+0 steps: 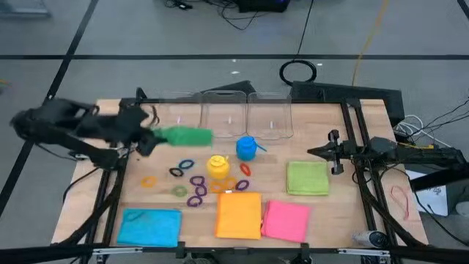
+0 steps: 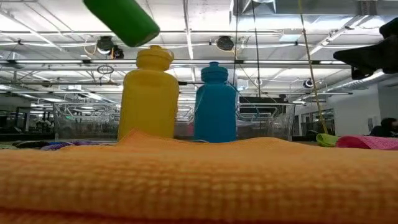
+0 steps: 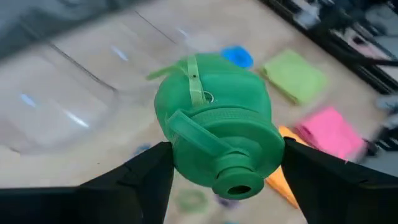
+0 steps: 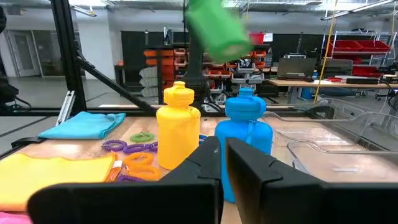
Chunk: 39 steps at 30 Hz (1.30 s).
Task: Pick & Place Sports Items
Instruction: Put the green tumbler into the left transparent container
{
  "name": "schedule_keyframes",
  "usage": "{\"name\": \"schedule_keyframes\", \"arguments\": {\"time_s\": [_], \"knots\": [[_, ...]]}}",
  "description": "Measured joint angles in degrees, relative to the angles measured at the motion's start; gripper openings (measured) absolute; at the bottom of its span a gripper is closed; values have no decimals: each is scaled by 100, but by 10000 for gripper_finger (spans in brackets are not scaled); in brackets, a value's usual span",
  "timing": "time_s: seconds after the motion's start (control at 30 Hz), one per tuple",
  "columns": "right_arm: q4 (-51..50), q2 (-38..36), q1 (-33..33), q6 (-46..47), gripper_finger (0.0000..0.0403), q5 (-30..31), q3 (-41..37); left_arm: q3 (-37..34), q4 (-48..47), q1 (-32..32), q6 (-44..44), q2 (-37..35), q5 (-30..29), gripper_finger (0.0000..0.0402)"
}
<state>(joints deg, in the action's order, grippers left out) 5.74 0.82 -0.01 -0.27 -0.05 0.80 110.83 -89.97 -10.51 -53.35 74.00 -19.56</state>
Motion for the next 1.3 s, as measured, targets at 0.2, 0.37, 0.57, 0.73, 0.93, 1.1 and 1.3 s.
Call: {"name": "schedule_keyframes", "arguments": {"time_s": [0.2, 0.37, 0.57, 0.73, 0.93, 1.1, 1.3], "knots": [[0, 0, 0, 2, 0, 0, -2, 126, 6, 1521, 1340, 28, -9, 213], [0, 0, 0, 0, 0, 0, -1, 129, 12, 2738, 2406, 161, -1, 213], [0, 0, 0, 2, 0, 0, -2, 131, 23, 4162, 3513, 637, 552, 213], [0, 0, 0, 0, 0, 0, -1, 131, 44, 5220, 4371, 1274, 1482, 213], [2, 0, 0, 2, 0, 0, -1, 131, 5, 5997, 5008, 2244, 2152, 213], [2, 0, 0, 2, 0, 0, -2, 131, -2, 6364, 5200, 2915, 2234, 213], [0, 0, 0, 2, 0, 0, -2, 129, -8, 6673, 5266, 3413, 2272, 213]]}}
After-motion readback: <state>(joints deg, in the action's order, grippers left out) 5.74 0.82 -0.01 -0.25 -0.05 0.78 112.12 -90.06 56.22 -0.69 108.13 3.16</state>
